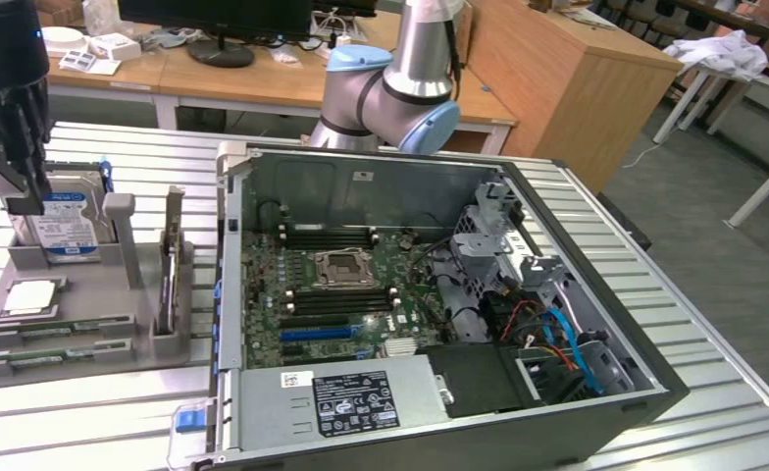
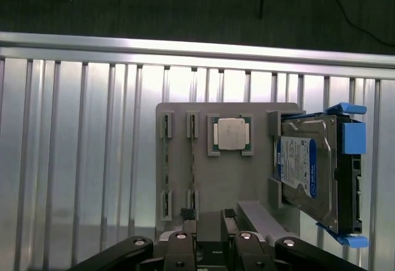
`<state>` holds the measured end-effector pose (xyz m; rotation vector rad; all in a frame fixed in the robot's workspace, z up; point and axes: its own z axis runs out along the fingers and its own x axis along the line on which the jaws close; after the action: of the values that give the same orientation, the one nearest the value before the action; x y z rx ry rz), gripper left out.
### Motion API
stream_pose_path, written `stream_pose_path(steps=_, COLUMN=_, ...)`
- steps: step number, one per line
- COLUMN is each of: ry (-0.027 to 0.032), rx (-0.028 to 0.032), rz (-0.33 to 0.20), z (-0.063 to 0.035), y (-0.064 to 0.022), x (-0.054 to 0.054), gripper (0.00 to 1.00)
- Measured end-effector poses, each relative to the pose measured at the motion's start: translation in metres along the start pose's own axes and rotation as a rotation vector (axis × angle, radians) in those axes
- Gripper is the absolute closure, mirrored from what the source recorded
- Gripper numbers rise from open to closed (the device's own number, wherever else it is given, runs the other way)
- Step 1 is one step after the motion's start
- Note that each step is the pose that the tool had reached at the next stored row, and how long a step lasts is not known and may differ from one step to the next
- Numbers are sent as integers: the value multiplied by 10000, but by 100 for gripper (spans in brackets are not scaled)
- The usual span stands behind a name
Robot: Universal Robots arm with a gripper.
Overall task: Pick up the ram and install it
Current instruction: 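Pick up the ram and move it above insertion slot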
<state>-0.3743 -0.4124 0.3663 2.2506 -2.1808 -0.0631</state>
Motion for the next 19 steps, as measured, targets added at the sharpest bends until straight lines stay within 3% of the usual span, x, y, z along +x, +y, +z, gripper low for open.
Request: stream_pose_path(steps=19, ry=-6, rx=0, rz=0, z=328, y=-8, x=8, gripper=70)
